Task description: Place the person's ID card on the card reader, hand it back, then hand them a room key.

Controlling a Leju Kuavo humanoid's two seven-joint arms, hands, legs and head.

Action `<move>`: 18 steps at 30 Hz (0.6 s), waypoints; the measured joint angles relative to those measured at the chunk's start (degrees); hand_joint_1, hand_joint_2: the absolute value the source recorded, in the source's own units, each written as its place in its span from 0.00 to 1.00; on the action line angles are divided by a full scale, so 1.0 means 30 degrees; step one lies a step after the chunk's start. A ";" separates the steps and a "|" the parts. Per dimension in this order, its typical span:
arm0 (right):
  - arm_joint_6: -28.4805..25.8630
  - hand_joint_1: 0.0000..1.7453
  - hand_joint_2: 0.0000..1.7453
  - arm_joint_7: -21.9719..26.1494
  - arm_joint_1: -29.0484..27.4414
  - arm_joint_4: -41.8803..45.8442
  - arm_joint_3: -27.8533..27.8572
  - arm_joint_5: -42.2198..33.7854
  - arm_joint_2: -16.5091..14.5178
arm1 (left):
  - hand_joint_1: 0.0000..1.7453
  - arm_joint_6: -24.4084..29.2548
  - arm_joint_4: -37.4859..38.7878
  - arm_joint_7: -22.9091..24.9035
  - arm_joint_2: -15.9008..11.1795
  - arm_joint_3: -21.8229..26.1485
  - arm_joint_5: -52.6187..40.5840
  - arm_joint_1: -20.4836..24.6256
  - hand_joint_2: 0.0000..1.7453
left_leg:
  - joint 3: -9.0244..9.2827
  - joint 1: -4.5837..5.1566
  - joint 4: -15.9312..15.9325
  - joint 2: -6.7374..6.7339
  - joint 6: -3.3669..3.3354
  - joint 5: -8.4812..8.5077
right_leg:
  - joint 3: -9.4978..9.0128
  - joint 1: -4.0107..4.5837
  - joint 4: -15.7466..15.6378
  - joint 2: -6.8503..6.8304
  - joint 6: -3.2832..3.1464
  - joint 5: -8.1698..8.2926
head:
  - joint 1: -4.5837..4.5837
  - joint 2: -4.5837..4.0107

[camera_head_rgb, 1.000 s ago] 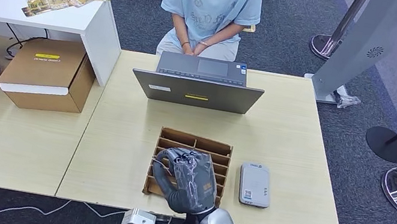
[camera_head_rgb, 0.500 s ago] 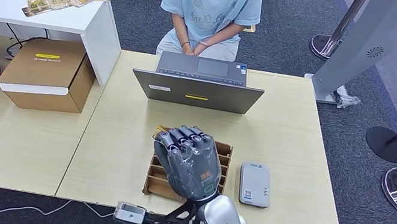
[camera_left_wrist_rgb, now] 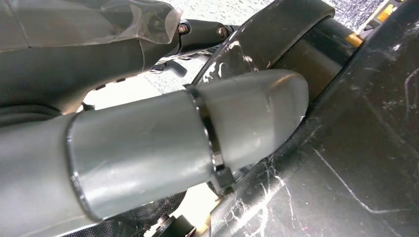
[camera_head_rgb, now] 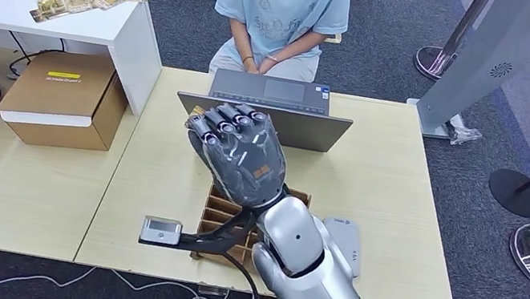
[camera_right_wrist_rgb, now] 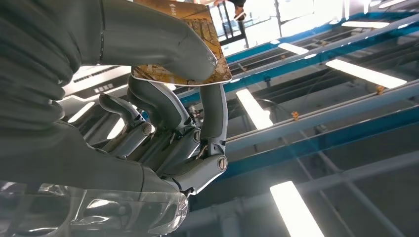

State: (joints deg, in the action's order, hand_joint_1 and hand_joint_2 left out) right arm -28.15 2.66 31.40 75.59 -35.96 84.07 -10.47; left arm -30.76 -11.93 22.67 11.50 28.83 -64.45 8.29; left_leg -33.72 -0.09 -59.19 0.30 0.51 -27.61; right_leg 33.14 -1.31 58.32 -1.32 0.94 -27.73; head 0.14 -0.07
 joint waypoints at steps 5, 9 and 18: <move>0.0310 1.00 1.00 0.0200 0.2272 -0.2301 -0.0261 0.0029 -0.0800 | 0.00 -0.0133 -0.0002 0.0182 0.0000 -0.0002 0.0018 0.0047 0.00 | 0.0002 -0.0001 0.0000 0.0009 0.0007 0.0015 | 0.0002 0.0000 0.0015 -0.0007 -0.0001 0.0000 | 0.0002 0.0000; 0.0339 1.00 1.00 0.0095 0.4083 -0.4354 -0.0501 0.0258 -0.1413 | 0.00 -0.0331 -0.0002 0.0264 0.0000 -0.0018 -0.0069 0.0079 0.00 | 0.0003 0.0000 0.0000 0.0012 0.0011 0.0018 | 0.0005 0.0000 0.0020 -0.0009 -0.0003 0.0002 | -0.0002 0.0000; 0.0731 1.00 1.00 0.0035 0.6202 -0.7025 -0.0632 0.0211 -0.2216 | 0.00 -0.0525 -0.0002 0.0457 -0.0004 -0.0093 -0.0239 0.0179 0.00 | 0.0001 0.0001 -0.0001 0.0032 0.0012 0.0021 | 0.0003 -0.0001 0.0023 -0.0024 -0.0003 0.0002 | 0.0002 0.0000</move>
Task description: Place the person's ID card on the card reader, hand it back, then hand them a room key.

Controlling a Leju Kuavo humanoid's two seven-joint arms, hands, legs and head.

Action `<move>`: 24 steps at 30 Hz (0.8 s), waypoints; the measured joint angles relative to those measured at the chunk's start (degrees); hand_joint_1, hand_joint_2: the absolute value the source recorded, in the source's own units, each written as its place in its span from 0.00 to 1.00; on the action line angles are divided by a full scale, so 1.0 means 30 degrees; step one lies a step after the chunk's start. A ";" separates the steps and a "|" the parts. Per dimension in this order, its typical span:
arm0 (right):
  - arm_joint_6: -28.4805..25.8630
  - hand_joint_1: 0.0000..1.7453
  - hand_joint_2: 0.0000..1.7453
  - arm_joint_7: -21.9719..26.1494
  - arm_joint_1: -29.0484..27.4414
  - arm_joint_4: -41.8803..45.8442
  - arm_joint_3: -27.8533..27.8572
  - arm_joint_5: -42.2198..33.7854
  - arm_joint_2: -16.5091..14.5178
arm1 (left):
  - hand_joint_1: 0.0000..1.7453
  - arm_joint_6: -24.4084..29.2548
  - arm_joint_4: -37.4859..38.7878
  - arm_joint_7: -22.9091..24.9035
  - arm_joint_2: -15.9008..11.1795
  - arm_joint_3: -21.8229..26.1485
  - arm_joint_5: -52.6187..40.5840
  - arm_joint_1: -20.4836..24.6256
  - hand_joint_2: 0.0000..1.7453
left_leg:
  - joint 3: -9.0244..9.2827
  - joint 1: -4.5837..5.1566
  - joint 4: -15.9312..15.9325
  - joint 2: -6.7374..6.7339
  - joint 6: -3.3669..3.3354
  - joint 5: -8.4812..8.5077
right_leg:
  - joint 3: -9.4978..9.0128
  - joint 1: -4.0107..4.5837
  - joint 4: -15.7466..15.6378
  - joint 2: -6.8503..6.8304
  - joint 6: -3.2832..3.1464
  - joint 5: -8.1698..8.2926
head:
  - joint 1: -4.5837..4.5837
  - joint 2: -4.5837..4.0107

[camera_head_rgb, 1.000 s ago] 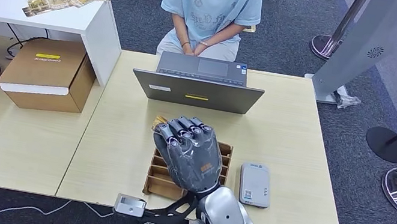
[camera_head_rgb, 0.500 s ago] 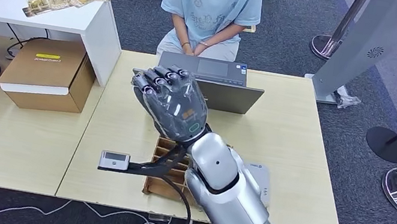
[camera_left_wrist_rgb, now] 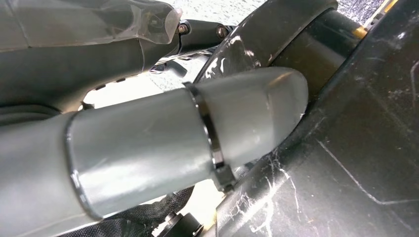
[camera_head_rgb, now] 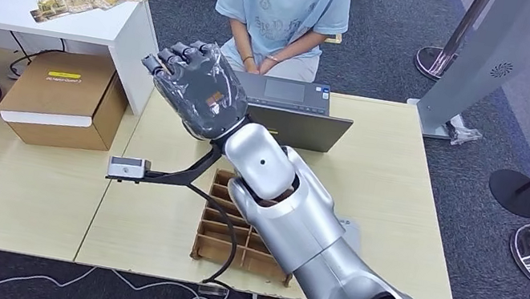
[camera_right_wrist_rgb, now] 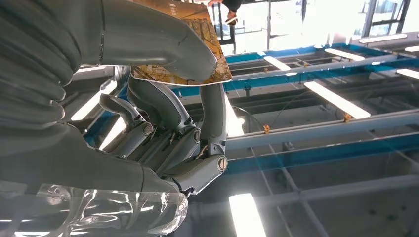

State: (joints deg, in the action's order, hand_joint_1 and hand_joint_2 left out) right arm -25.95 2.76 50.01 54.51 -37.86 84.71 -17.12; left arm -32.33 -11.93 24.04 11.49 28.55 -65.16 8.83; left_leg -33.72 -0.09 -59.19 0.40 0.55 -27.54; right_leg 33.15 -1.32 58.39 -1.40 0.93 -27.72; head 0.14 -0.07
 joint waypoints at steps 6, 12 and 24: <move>0.0231 1.00 1.00 0.0084 0.1870 -0.2681 -0.0140 -0.0105 -0.0641 | 0.00 -0.0142 0.0000 0.0173 -0.0004 -0.0126 -0.0042 0.0068 0.00 | 0.0000 0.0000 -0.0001 0.0003 0.0000 0.0001 | 0.0000 0.0000 0.0001 0.0000 0.0000 0.0000 | -0.0002 0.0000; 0.0851 1.00 1.00 -0.0277 0.2913 -0.4222 -0.0432 -0.1321 -0.0779 | 0.00 -0.0157 0.0000 0.0233 -0.0004 -0.0195 -0.0042 0.0084 0.00 | 0.0001 0.0000 -0.0001 0.0005 0.0000 0.0002 | 0.0000 -0.0001 0.0001 -0.0001 0.0000 0.0000 | -0.0004 0.0000; 0.1206 1.00 1.00 -0.1710 0.4157 -0.6853 -0.2073 -0.4515 -0.0816 | 0.00 -0.0151 0.0000 0.0439 0.0004 -0.0213 0.0006 0.0118 0.00 | 0.0003 0.0000 -0.0001 0.0008 0.0000 0.0002 | 0.0000 0.0000 0.0002 -0.0001 0.0000 0.0000 | -0.0002 0.0000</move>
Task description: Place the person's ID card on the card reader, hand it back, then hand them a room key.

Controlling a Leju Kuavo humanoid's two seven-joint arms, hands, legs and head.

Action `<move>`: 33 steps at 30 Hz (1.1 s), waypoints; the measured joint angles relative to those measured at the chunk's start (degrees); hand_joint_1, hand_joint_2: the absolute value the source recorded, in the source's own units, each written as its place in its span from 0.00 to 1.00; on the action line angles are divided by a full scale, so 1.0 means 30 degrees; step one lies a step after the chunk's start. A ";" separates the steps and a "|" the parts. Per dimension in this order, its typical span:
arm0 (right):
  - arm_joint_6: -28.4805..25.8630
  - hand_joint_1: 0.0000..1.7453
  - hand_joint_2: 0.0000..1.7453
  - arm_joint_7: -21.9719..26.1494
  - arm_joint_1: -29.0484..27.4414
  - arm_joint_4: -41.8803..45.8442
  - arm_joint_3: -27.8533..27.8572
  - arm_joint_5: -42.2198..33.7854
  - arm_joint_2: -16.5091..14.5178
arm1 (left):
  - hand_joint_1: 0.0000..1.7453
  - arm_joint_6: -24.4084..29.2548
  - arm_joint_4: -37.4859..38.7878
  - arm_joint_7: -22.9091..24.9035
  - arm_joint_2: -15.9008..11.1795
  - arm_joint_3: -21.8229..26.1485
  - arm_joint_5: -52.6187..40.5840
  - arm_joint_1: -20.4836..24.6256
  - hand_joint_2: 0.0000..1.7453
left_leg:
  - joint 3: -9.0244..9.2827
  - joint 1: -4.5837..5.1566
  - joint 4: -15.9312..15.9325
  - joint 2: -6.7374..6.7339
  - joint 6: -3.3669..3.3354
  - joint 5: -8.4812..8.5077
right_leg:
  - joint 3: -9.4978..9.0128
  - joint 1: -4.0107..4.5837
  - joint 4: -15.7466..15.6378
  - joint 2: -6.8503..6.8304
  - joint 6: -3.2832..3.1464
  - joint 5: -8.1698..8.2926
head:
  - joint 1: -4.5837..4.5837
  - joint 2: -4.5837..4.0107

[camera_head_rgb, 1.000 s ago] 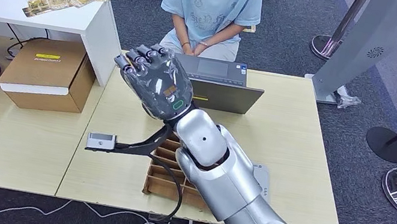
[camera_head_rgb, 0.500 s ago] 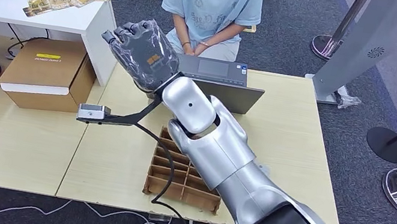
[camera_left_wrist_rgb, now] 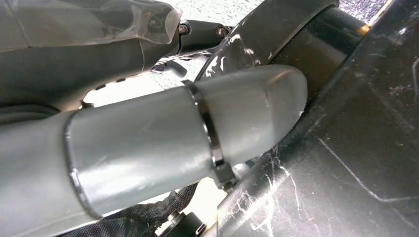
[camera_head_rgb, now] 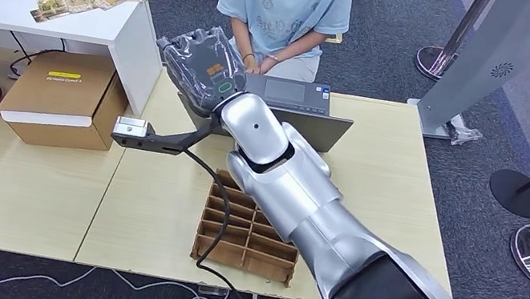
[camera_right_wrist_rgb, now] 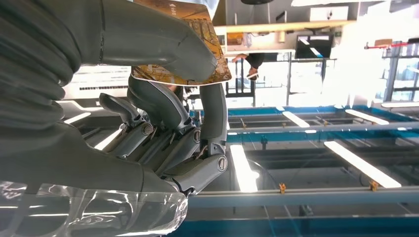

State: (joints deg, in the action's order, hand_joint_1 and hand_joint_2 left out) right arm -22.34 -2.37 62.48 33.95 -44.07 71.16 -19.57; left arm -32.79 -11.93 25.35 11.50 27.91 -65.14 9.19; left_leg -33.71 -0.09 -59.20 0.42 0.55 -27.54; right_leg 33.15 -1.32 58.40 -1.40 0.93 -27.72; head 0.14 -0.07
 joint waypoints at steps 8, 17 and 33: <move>0.0084 1.00 1.00 -0.0499 0.0546 -0.1106 -0.0849 -0.0222 0.0002 | 0.00 -0.0002 0.0000 0.0040 0.0000 0.0000 0.0055 0.0000 0.00 | 0.0000 0.0000 0.0000 -0.0001 0.0000 0.0000 | 0.0000 0.0000 -0.0001 0.0001 0.0000 0.0000 | 0.0002 0.0000; 0.1202 1.00 1.00 -0.1415 0.1260 -0.2156 -0.1306 -0.0500 0.0002 | 0.00 0.0000 0.0000 0.0127 0.0007 0.0000 0.0193 0.0000 0.00 | 0.0001 0.0001 -0.0001 -0.0001 0.0000 0.0002 | 0.0000 0.0000 0.0000 0.0001 0.0000 0.0000 | 0.0000 0.0000; 0.2104 1.00 1.00 -0.3521 0.2245 -0.3402 -0.1286 -0.0772 0.0009 | 0.00 0.0000 0.0000 0.0370 0.0015 0.0007 0.0444 0.0014 0.00 | 0.0008 0.0000 -0.0002 -0.0005 0.0000 0.0003 | 0.0001 0.0000 -0.0001 0.0003 -0.0001 0.0001 | 0.0000 0.0000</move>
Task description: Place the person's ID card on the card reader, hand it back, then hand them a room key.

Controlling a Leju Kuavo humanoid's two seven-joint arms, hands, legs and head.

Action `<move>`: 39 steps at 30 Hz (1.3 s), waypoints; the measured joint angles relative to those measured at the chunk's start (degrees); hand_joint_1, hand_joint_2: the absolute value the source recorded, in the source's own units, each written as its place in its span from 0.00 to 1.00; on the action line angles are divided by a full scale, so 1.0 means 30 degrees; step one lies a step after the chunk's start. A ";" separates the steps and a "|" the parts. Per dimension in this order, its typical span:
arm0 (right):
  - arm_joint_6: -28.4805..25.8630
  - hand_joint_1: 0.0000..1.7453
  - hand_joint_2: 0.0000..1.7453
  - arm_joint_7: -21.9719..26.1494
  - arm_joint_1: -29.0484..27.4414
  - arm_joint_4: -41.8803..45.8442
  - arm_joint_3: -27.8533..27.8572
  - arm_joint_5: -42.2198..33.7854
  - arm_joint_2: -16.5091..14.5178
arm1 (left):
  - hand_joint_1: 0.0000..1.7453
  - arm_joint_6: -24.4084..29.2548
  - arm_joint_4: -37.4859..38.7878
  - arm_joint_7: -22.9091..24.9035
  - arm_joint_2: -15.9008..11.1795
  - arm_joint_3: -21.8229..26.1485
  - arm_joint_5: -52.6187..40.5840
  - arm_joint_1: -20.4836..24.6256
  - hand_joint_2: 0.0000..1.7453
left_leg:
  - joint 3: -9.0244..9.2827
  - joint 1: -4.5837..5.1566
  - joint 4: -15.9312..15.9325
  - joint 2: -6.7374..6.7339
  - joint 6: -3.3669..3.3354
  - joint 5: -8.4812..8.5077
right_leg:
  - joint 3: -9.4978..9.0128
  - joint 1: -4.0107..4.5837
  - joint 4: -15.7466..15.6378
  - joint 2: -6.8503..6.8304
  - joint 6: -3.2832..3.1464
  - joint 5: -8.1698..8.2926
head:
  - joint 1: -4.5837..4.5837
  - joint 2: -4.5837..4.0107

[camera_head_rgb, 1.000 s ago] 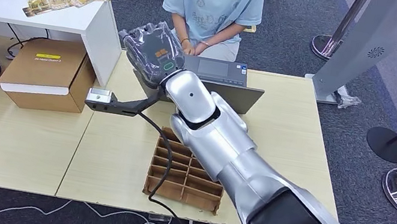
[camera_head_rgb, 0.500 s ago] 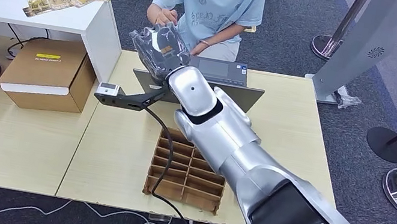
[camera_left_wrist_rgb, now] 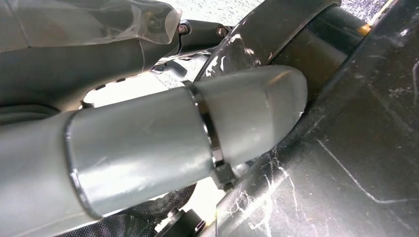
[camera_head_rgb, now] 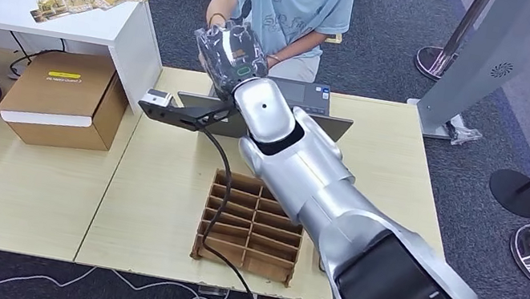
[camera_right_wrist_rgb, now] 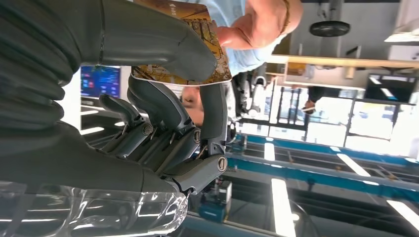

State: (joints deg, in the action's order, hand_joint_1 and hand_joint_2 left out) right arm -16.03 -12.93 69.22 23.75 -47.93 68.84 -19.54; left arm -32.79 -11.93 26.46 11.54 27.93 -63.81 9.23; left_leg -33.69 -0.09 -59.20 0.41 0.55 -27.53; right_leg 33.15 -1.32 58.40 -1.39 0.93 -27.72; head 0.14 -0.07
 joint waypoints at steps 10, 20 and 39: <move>-0.0084 1.00 1.00 0.0051 0.0183 -0.0945 0.0532 0.1721 0.0224 | 0.00 -0.0009 0.0000 0.0026 0.0020 -0.0004 -0.0217 0.0006 0.00 | 0.0004 0.0001 -0.0002 -0.0004 0.0000 0.0000 | 0.0000 0.0000 0.0000 0.0006 -0.0002 0.0002 | 0.0000 0.0000; -0.0073 0.00 1.00 0.0284 0.0134 -0.1224 0.1196 0.2206 0.0240 | 0.00 -0.0064 0.0000 0.0024 0.0022 -0.0007 -0.0281 0.0023 0.00 | 0.0004 -0.0001 -0.0002 -0.0002 0.0001 0.0002 | 0.0000 0.0000 0.0004 0.0005 -0.0002 0.0003 | 0.0002 0.0000; -0.0923 0.00 1.00 0.1365 -0.0135 -0.1286 0.3003 0.3005 0.0764 | 0.00 -0.0111 0.0000 0.0022 0.0022 0.0000 -0.0093 0.0028 0.00 | 0.0004 0.0000 -0.0004 0.0000 0.0000 0.0003 | 0.0001 0.0000 0.0001 0.0001 -0.0002 0.0004 | 0.0002 0.0000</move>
State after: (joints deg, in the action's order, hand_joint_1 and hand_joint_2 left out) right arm -18.79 -8.84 68.81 19.89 -38.92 77.86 -17.25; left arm -33.12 -11.93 26.53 11.61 27.93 -64.09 9.31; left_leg -33.68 -0.09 -59.21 0.41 0.55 -27.52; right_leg 33.16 -1.32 58.40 -1.39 0.92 -27.71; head 0.14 -0.07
